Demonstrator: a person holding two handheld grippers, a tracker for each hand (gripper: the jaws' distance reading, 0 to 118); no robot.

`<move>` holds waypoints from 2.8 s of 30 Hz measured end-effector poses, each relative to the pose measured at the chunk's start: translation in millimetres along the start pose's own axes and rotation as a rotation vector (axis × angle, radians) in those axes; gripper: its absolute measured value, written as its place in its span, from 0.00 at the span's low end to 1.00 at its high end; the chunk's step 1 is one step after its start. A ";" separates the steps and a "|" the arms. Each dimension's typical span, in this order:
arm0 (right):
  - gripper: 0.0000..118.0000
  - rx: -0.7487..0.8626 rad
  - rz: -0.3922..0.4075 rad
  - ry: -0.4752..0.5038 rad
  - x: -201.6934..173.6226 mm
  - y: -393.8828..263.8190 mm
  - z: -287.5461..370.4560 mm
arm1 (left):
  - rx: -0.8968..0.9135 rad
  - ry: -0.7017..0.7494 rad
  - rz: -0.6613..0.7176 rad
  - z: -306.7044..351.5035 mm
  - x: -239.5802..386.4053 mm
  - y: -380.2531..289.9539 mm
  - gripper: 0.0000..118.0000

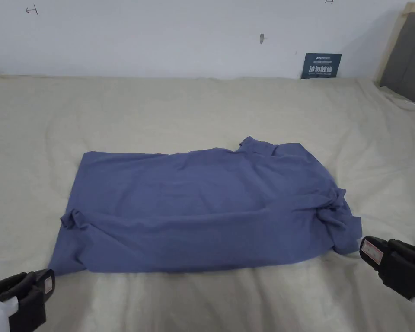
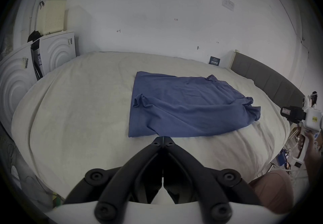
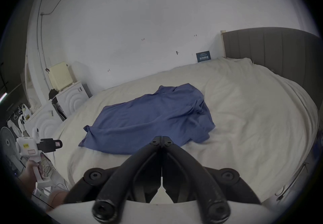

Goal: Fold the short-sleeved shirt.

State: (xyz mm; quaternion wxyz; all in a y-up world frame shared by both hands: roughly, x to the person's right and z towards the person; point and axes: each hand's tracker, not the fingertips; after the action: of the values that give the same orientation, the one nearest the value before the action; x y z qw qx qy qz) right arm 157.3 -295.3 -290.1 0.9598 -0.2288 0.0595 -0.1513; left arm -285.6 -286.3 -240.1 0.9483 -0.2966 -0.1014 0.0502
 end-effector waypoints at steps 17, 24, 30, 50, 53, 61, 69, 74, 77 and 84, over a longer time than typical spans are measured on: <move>0.00 -0.075 0.052 0.062 -19.1 -12.7 -9.6 | -0.473 0.197 -0.083 -184.7 -60.4 98.6 0.98; 0.00 -0.155 0.098 0.069 -23.6 -19.5 -25.5 | -0.534 0.280 -0.098 -220.9 -61.2 88.1 0.98; 0.00 -0.153 0.137 0.074 -29.9 -22.9 -36.3 | -0.510 0.154 -0.082 -187.1 -57.4 99.7 0.50; 0.87 -0.555 -0.046 -0.182 84.3 85.8 -165.4 | -0.471 0.080 -0.109 -159.2 -51.5 111.6 0.06; 0.87 -0.658 -0.024 -0.168 84.1 74.5 -187.4 | -0.485 0.085 -0.119 -160.7 -50.3 111.0 0.06; 0.03 -0.660 -0.034 -0.173 90.4 54.8 -206.0 | -0.506 0.090 -0.144 -164.8 -46.8 105.5 0.06; 0.03 -0.627 0.008 -0.102 89.1 80.7 -161.3 | -0.475 0.085 -0.134 -143.2 -47.4 122.8 0.06; 0.03 -0.599 0.035 -0.064 75.3 93.7 -117.7 | -0.455 0.057 -0.120 -113.3 -46.3 134.1 0.06; 0.03 -0.601 0.049 -0.050 67.5 93.9 -85.0 | -0.458 0.018 -0.098 -86.3 -46.3 134.0 0.06; 0.03 -0.643 0.021 -0.042 76.5 49.7 -15.5 | -0.477 -0.036 -0.037 -24.2 -41.8 88.3 0.06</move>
State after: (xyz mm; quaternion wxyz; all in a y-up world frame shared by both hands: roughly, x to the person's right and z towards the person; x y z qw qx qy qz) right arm 240.0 -283.9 -330.0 0.8408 -0.5230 0.0869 -0.1099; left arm -324.1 -233.9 -317.0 0.8501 -0.5095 -0.1325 0.0126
